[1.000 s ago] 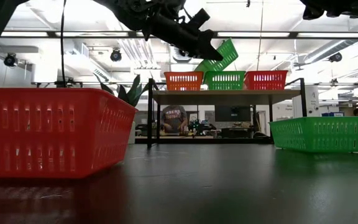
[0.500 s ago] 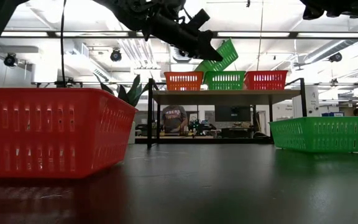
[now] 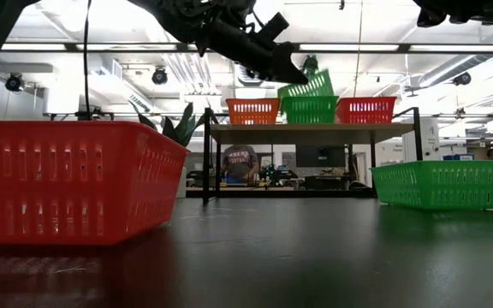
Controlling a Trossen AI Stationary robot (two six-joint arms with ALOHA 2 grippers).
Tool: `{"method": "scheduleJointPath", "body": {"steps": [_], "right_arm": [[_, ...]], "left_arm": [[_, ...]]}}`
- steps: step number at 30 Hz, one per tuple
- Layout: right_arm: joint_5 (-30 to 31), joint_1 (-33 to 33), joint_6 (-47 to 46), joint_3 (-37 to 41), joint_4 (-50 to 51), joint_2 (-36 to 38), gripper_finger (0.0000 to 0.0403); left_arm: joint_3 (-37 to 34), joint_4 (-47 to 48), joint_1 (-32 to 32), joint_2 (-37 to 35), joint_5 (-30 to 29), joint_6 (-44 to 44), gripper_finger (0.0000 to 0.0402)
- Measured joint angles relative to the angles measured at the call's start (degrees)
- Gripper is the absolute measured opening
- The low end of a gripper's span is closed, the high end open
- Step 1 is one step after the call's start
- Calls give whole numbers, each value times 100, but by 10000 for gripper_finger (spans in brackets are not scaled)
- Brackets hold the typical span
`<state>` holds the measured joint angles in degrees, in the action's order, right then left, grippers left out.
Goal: Stack baskets on shelf by color
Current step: Stack the left green bin on top of the green bin on the shelf
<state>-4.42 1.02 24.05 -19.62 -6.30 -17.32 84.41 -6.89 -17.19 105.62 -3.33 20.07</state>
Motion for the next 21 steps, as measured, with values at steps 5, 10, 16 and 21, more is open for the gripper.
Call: {"method": "scheduleJointPath", "body": {"steps": [5, 10, 16, 21], "right_arm": [[-1, -1, 0, 0, 0, 0, 18], [1, 1, -6, 0, 1, -4, 18], [8, 1, -157, 0, 6, -9, 18], [249, 1, -350, 0, 12, -57, 18]], "left_arm": [[29, 23, 0, -77, -7, 20, 111], [27, 235, 90, -414, -9, 12, 116], [-137, 1634, 737, -1235, 66, -159, 116], [-843, 2005, 1653, -1779, 47, -514, 116]]}}
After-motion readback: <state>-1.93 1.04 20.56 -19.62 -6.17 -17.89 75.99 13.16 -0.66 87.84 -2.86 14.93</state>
